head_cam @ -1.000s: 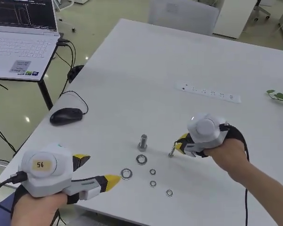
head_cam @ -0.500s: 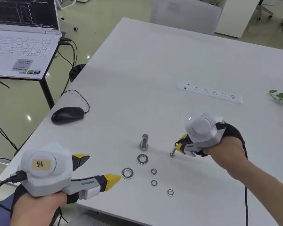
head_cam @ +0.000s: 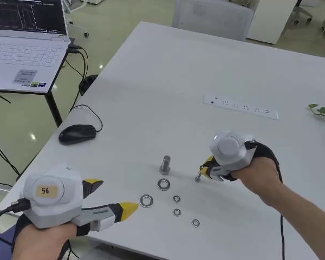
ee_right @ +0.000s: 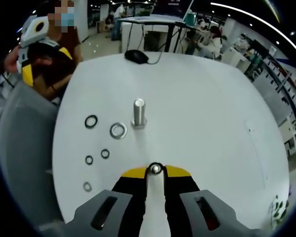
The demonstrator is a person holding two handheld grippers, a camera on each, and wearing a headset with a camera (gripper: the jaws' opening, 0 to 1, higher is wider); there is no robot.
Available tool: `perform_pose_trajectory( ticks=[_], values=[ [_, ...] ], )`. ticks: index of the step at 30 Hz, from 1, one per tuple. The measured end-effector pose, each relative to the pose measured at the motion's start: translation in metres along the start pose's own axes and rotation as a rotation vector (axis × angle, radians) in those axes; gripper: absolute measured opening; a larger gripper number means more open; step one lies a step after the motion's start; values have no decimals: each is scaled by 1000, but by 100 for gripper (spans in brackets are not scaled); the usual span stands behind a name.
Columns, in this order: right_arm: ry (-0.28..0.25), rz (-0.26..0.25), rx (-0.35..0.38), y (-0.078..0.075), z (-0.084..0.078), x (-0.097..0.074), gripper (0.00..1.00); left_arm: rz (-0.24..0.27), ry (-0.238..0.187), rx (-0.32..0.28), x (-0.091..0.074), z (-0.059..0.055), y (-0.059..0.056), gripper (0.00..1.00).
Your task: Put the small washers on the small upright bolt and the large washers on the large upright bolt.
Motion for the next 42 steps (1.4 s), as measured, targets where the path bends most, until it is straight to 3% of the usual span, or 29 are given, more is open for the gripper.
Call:
perform_pose_trajectory(
  ticks=[42],
  values=[
    [88,36,-62,0,4,11,14,-3,3,-3,0,-3,0,65]
  ],
)
Point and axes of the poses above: the centre of the closed fingertips' face, and the gripper's own axes: x roughly forward along the fingers, y roughly to its left, z roughly out of its top, the point moved 9 cm from there along -x, roughly backward along the fingers, and after that the axes turned 1 degree about y, right-handed, at the moved point
